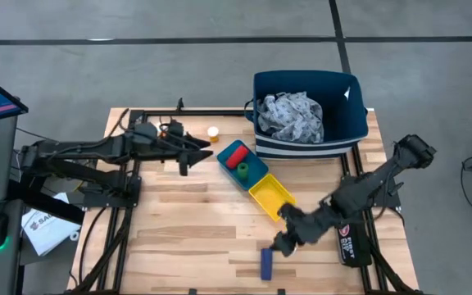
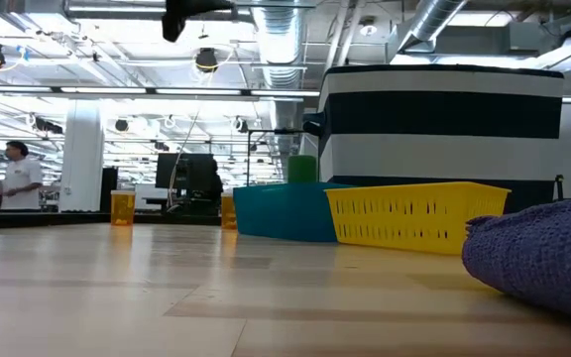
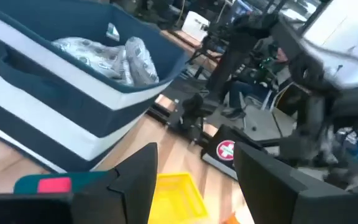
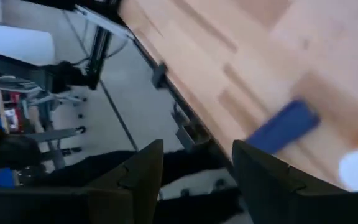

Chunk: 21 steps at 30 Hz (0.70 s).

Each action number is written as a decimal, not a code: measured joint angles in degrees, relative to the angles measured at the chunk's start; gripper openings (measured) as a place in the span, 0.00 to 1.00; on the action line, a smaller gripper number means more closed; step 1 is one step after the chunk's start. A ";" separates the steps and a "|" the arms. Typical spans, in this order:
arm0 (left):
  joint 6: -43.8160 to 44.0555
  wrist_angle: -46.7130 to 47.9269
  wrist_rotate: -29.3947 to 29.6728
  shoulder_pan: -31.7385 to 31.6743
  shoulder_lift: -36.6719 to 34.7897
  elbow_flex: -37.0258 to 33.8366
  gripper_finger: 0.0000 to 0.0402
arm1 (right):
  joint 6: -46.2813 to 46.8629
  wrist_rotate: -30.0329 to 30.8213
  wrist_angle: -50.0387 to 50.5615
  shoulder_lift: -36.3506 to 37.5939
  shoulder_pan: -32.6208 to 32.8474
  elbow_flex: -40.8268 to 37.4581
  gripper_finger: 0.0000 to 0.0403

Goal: Pick & Place Medicine items
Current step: Put the blue bandage into the blue bin

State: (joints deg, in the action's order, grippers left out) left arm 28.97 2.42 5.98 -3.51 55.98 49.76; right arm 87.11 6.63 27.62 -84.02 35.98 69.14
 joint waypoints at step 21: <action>-0.28 -0.20 0.03 0.92 -1.56 -0.04 0.52 | 13.90 -3.91 -5.67 -25.23 10.58 18.62 0.47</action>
State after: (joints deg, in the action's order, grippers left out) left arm 28.69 2.23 6.01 -2.59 54.41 49.71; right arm 101.00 2.73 21.94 -109.24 46.56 87.77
